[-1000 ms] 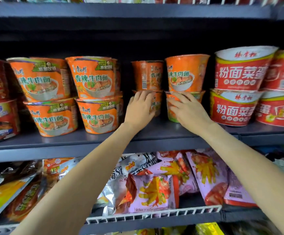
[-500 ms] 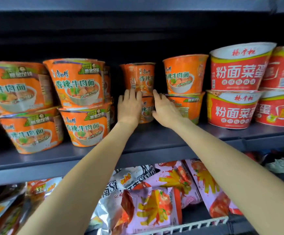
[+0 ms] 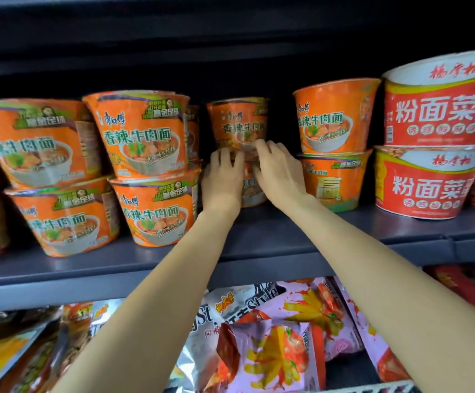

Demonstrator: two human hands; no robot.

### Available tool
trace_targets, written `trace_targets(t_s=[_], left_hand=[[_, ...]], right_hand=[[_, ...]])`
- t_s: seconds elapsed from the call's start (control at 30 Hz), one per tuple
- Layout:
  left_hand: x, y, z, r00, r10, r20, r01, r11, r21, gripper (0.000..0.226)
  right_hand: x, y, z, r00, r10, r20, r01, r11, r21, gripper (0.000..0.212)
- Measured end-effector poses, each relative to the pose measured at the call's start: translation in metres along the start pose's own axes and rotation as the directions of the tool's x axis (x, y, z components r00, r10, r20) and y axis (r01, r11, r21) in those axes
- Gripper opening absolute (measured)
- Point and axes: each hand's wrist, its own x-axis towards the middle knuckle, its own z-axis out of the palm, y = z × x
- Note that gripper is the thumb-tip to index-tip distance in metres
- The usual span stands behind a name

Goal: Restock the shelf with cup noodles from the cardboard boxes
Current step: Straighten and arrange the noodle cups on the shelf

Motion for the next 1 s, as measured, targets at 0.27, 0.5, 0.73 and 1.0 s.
trace_targets(t_s=[0.27,0.5,0.73,1.0], left_hand=[[0.006,0.0,0.014,0.983,0.108,-0.15,-0.097,0.992,0.082,0.052],[0.005,-0.001,0.01,0.999,0.029,-0.038,-0.03,0.999,-0.015,0.059],[0.002,-0.006,0.004,0.998,-0.056,0.033,0.061,0.98,-0.187,0.067],[0.001,-0.007,0.006,0.99,-0.094,0.1,0.114,0.969,-0.22,0.073]], right_hand=[[0.014,0.005,0.015,0.997,0.049,0.055,-0.045,0.997,-0.057,0.039],[0.015,0.002,0.014,0.993,0.113,0.03,-0.117,0.977,0.177,0.047],[0.019,0.006,0.014,0.933,0.179,0.313,-0.342,0.714,0.611,0.084],[0.014,-0.002,0.017,0.932,0.187,0.312,-0.327,0.806,0.494,0.092]])
